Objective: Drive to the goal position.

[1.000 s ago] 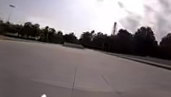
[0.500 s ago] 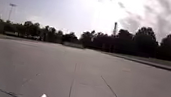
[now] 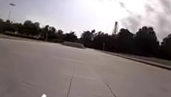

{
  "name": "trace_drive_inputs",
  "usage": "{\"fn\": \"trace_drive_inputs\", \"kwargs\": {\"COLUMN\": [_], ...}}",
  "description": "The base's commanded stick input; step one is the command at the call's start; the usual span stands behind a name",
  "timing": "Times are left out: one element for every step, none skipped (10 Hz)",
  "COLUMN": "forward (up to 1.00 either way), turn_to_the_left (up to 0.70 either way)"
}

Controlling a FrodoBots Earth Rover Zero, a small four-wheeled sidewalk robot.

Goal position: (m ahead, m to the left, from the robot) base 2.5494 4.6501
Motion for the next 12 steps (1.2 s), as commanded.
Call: {"fn": "trace_drive_inputs", "kwargs": {"forward": [0.99, 0.99, 0.99, 0.99, 0.99, 0.99, 0.99, 0.99, 0.99, 0.99, 0.99, 0.99], "turn_to_the_left": [0.39, 0.36, 0.04, 0.01, 0.01, 0.01, 0.01, 0.01, 0.01, 0.01, 0.01, 0.01]}}
